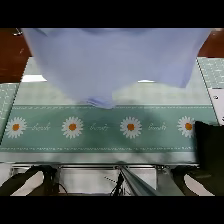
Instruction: Fold the shirts.
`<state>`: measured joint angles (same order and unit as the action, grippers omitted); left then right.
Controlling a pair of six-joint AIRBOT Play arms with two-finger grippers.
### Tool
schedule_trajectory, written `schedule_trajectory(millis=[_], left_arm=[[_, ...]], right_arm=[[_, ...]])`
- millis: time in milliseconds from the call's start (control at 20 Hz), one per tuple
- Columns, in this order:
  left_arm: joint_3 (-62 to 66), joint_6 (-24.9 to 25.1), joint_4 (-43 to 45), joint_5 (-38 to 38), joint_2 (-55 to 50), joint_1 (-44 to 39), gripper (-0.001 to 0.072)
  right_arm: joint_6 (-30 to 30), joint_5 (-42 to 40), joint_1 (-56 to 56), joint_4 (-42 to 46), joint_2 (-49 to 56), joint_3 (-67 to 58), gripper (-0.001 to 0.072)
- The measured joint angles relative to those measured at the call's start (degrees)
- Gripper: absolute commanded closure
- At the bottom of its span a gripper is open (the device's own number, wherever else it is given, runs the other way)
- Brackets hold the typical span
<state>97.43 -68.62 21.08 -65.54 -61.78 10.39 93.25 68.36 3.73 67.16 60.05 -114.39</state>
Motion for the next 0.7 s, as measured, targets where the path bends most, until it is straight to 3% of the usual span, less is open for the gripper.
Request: schedule_trajectory(millis=[250,500,700], left_arm=[[18.8,-7.2,12.5,-4.2,6.8,5.3,0.0686],[23.0,-9.6,24.8,-5.2,17.2,8.0,0.0686],[22.5,-11.3,28.9,-7.3,21.0,4.1,0.0686]], right_arm=[[-2.2,3.6,0.0,2.0,-10.5,-8.6,0.0687],[-3.1,8.6,0.0,4.7,-18.1,-10.3,0.0687],[-3.3,14.9,0.0,5.6,-20.2,-9.8,0.0687]])
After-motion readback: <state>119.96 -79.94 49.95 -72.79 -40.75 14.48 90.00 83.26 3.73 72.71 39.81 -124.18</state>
